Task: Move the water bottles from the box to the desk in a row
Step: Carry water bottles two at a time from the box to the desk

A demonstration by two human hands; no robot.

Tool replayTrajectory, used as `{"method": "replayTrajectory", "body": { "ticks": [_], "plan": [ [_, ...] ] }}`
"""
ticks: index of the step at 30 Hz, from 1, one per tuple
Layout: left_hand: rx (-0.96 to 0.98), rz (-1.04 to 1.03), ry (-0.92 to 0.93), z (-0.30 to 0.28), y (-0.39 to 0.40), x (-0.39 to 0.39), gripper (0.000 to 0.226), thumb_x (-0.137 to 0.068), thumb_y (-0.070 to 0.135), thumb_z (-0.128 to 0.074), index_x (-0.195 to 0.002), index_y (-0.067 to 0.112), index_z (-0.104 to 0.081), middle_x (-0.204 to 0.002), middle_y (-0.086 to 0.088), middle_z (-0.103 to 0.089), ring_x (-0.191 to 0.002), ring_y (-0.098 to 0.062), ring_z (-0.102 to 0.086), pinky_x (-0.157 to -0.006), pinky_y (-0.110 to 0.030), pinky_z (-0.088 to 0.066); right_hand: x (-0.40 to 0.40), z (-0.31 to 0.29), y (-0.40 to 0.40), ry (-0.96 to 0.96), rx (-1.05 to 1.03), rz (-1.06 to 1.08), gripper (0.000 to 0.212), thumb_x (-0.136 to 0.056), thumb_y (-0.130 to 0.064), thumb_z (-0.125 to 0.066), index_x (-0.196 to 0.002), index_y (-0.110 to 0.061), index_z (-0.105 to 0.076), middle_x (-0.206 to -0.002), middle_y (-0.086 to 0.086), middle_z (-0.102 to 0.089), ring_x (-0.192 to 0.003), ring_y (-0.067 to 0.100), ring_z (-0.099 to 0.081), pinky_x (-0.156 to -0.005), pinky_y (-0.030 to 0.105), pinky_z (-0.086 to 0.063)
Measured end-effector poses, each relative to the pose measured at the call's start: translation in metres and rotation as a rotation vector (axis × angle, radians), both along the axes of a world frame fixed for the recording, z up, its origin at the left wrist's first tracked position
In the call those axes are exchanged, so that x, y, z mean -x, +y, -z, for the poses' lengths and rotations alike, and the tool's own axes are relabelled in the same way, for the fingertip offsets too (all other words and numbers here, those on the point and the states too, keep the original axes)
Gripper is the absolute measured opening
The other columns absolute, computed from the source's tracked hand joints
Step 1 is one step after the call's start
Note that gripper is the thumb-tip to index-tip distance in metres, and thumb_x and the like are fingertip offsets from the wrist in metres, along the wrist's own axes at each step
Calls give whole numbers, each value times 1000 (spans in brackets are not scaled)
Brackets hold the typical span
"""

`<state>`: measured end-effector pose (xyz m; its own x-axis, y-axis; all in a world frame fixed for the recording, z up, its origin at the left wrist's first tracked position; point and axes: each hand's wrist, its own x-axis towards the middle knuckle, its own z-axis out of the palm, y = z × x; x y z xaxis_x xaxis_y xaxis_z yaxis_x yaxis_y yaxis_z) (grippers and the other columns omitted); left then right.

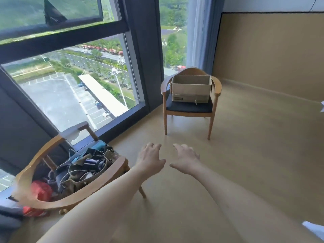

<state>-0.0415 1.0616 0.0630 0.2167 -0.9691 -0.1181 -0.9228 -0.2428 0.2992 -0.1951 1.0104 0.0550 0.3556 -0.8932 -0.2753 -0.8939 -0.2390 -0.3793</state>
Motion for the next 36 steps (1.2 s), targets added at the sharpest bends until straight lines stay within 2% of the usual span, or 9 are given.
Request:
{"method": "replayTrajectory", "body": {
  "ticks": [13,22,26,30,36],
  "plan": [
    [-16,172,45,25,-236,-34,60,-90,40,-65,-144,22,-46,-141,-6,-48,-132,-30,-42,-104,-43,-45,-30,19,-206,77,-10,112,80,-86,-54,-70,-153,-32,-32,-151,3,-43,-139,30,-39,-108,46,-37],
    [45,341,47,-5,-419,-96,48,-90,37,-64,-133,21,-52,-132,-5,-52,-129,-31,-43,-97,-41,-47,-79,-12,-353,67,33,301,79,-89,-49,-70,-155,-30,-32,-156,3,-41,-143,31,-37,-112,49,-35],
    [10,368,44,-1,-473,-112,41,-90,38,-64,-126,22,-54,-122,-4,-54,-121,-30,-47,-94,-42,-50,-94,-12,-397,79,15,347,78,-89,-48,-71,-154,-30,-33,-156,4,-41,-143,31,-38,-111,49,-37],
    [-29,396,52,13,-521,-114,42,-90,39,-63,-126,22,-52,-123,-4,-53,-121,-30,-46,-94,-44,-50,-97,-2,-440,65,-31,380,76,-89,-48,-70,-154,-33,-33,-157,4,-40,-143,30,-38,-111,49,-36],
    [-56,414,45,37,-600,-104,46,-91,41,-63,-132,24,-49,-127,-2,-51,-122,-27,-45,-90,-39,-49,-88,26,-520,74,-101,375,75,-88,-51,-69,-152,-32,-36,-153,4,-42,-141,30,-39,-110,48,-37]
  ]
}}
